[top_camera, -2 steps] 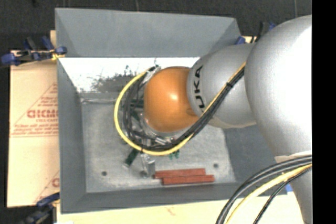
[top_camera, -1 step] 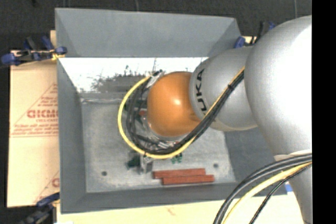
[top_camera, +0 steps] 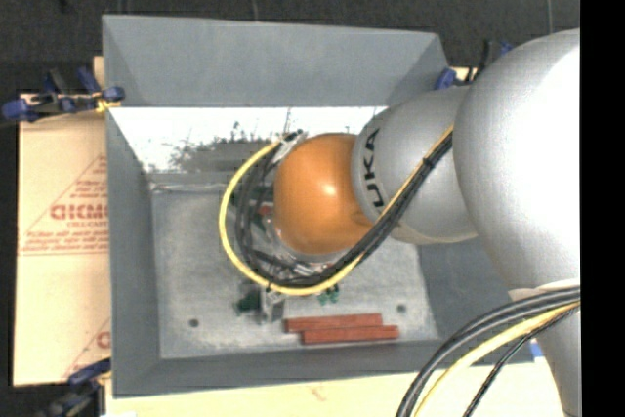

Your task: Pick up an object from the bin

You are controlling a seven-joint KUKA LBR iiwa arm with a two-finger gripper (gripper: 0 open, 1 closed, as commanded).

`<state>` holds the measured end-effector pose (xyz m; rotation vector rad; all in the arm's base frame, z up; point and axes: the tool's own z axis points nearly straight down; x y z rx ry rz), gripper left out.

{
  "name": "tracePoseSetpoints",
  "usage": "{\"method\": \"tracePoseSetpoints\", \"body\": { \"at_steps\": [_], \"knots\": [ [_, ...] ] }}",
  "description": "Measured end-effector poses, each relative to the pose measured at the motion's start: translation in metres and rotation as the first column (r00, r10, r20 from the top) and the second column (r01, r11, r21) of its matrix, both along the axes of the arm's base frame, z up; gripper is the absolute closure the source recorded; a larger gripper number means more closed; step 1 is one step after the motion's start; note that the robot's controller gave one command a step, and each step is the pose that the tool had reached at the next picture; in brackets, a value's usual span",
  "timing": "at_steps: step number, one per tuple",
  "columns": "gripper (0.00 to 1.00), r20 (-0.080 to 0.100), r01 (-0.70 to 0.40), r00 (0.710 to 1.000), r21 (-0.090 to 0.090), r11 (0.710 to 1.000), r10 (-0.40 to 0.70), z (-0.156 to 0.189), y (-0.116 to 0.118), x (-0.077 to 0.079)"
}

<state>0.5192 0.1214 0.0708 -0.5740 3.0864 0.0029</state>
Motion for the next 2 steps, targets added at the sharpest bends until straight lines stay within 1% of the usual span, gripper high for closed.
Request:
{"method": "tracePoseSetpoints", "body": {
  "at_steps": [1, 2],
  "knots": [
    [1.0, 0.0, 0.001, 1.0, 0.0, 1.0, -0.001, 0.0, 0.0, 0.0],
    [1.0, -0.001, 0.039, 0.999, -0.003, 0.999, -0.039, 0.203, 0.023, 0.002]
  ]
}}
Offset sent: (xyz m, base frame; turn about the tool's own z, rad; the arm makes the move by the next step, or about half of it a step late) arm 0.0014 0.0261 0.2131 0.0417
